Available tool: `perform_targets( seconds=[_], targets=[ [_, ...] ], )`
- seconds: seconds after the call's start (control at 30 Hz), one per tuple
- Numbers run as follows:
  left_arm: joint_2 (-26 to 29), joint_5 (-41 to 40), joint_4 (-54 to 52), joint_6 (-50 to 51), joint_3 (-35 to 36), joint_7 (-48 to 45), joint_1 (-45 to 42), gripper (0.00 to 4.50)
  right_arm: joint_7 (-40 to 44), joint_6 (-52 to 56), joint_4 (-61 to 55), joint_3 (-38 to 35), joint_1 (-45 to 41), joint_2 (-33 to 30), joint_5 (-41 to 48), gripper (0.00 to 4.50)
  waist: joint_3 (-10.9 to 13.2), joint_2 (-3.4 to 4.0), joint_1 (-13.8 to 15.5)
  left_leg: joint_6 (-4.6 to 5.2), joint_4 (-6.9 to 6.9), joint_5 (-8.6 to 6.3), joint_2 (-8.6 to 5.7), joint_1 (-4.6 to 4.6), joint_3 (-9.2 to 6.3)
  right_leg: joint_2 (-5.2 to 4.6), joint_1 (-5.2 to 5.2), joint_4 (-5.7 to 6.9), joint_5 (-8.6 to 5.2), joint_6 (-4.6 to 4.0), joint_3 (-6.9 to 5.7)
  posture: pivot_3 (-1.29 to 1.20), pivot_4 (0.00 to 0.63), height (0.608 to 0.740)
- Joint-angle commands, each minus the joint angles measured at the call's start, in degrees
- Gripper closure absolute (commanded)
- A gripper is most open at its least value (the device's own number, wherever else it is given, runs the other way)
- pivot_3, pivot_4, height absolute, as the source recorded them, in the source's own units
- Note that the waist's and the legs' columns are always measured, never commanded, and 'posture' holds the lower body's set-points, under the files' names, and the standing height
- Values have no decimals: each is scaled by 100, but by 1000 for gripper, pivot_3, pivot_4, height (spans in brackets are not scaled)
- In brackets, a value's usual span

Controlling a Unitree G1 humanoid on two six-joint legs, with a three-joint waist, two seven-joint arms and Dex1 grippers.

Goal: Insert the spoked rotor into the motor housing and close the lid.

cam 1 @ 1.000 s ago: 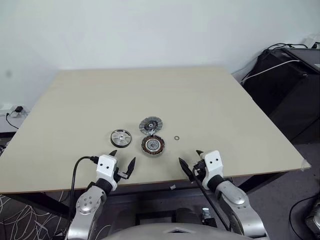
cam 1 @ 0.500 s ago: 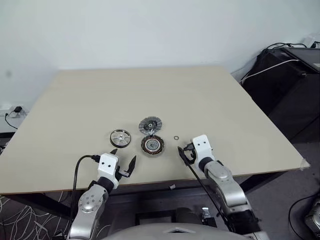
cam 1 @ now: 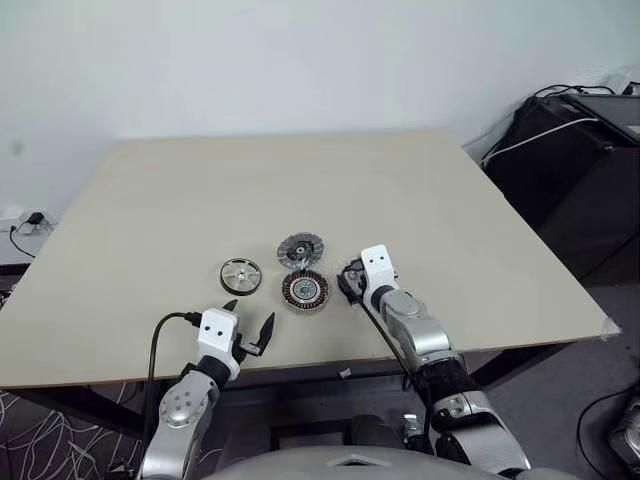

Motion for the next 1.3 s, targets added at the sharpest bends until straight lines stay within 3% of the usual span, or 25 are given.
perform_targets(
  seconds=[0.03,0.4,0.8,1.3],
  targets=[
    [-7,-14,-144,-45,-26,-12,-65,0,4,-248,258,-112,-297,44,32,24,0,1,-13,0,0,0,0,0,0,0,0,0,0,0,0,0,0,740],
    [-8,-5,-169,-52,-62,-8,-39,0,98,-410,784,-74,-373,118,32,24,-4,6,-115,1,0,1,0,4,-1,2,4,2,1,0,0,0,0,740],
    [12,3,-141,-34,-68,-29,-69,0,128,-330,570,-110,-138,141,86,3817,-11,13,-107,1,1,1,0,9,-5,1,12,1,-1,2,0,0,0,740],
    [19,19,-115,-59,-92,-33,-56,0,1138,727,-2743,904,896,-194,191,3819,-5,19,-111,-1,-3,-1,5,4,-5,3,-1,3,-18,25,0,0,0,740]
  ],
)
